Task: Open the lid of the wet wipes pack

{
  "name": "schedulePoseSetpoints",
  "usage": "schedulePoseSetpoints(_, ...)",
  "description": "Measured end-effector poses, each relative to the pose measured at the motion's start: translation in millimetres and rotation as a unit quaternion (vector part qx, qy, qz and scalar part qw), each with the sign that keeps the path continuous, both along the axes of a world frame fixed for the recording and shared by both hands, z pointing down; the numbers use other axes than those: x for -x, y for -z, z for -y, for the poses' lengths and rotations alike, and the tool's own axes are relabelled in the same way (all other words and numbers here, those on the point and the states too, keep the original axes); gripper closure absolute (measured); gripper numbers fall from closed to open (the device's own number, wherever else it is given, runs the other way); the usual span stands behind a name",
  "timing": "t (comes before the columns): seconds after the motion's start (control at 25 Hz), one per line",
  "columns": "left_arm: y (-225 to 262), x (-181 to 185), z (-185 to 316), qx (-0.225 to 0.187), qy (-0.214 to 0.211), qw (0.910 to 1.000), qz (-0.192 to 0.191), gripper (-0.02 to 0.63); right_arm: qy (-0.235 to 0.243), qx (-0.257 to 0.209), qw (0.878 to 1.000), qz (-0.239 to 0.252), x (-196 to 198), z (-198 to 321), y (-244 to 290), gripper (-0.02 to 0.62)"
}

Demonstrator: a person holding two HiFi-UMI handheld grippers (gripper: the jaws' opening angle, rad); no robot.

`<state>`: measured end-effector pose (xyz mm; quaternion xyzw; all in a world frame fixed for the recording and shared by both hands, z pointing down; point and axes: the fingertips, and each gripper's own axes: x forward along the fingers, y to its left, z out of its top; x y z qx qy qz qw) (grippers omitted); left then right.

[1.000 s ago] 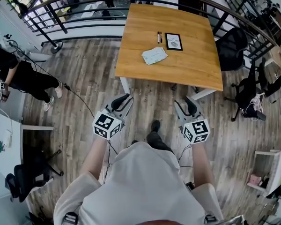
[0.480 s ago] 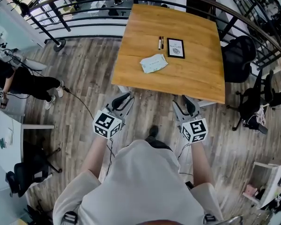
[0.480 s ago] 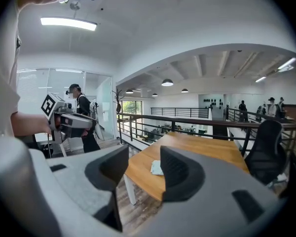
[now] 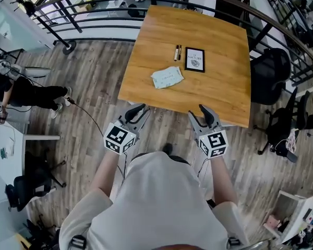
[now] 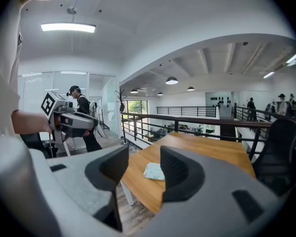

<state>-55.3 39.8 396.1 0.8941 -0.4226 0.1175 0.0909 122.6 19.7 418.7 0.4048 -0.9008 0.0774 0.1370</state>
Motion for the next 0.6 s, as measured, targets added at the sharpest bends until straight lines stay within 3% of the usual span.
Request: schedulePoseSetpoints(0.6, -19, -5, 50, 0.025, 0.025, 0.9994, -0.002, 0.525, 0.033, 0.023, 0.999, -0.013, 1, 55, -25, 0.41)
